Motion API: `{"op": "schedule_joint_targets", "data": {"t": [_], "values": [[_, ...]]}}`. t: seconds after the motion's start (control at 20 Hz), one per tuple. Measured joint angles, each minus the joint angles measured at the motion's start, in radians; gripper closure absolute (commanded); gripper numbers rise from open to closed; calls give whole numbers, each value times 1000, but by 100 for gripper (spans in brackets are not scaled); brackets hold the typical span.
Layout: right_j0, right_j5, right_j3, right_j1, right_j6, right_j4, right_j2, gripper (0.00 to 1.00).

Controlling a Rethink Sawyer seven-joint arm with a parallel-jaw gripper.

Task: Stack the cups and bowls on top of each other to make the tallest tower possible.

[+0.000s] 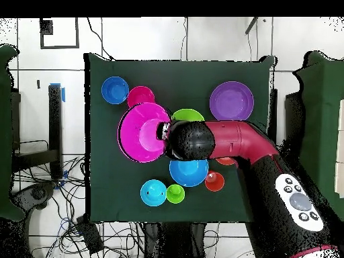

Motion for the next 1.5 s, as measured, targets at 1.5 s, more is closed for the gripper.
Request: {"op": "schedule_joint_targets", "data": {"t": [1.5], "values": [[-7, 19, 2, -37, 0, -67, 23, 100]]}}
